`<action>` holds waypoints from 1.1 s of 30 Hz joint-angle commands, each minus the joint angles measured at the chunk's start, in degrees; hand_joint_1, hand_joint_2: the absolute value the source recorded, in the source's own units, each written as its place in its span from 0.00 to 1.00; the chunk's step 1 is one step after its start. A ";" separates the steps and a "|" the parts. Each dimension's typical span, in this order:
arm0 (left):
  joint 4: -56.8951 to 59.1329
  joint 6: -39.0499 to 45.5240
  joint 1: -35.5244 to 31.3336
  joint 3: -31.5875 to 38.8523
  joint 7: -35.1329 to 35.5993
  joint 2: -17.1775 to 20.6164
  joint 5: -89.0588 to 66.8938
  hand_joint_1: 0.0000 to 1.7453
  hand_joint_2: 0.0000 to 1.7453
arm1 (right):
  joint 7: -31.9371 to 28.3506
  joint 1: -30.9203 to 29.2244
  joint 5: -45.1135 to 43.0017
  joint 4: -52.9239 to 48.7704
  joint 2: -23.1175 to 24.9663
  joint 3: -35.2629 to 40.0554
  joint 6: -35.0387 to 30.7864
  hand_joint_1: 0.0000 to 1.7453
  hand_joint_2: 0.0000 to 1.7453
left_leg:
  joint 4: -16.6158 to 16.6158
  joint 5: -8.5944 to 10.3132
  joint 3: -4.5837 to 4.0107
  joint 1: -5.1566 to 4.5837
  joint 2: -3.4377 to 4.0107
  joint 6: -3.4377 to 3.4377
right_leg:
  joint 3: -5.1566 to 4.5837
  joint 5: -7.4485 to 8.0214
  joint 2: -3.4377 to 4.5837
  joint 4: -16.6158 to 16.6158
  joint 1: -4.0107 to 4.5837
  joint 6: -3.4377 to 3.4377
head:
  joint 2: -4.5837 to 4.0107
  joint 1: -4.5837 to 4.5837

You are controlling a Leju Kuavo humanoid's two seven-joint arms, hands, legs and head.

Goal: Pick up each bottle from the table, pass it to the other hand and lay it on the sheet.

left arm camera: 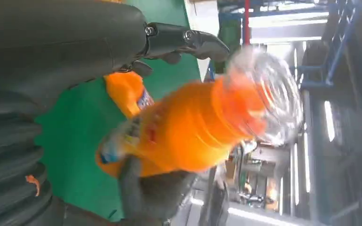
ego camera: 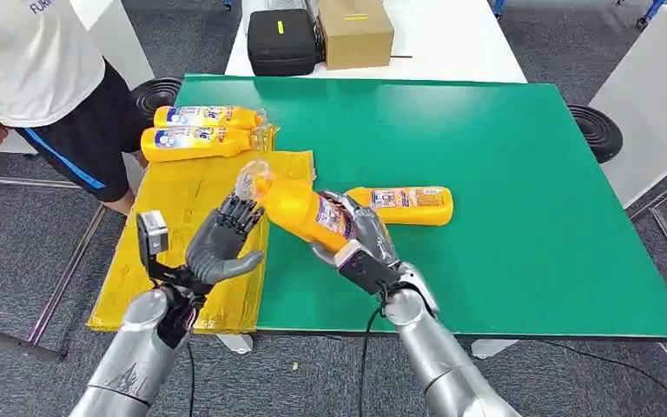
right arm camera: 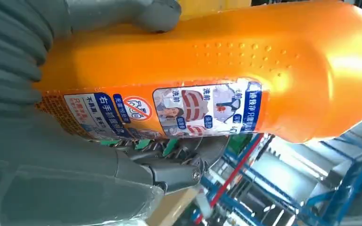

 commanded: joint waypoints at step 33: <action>18.09 6.61 -11.62 -8.62 0.16 -5.55 -0.74 0.00 1.00 | -0.15 -4.79 -3.52 11.00 2.45 12.87 4.73 1.00 1.00 | 0.01 -0.18 0.39 0.06 0.01 -0.04 | 0.43 -0.19 -0.09 -0.03 0.10 -0.22 | 0.00 -0.02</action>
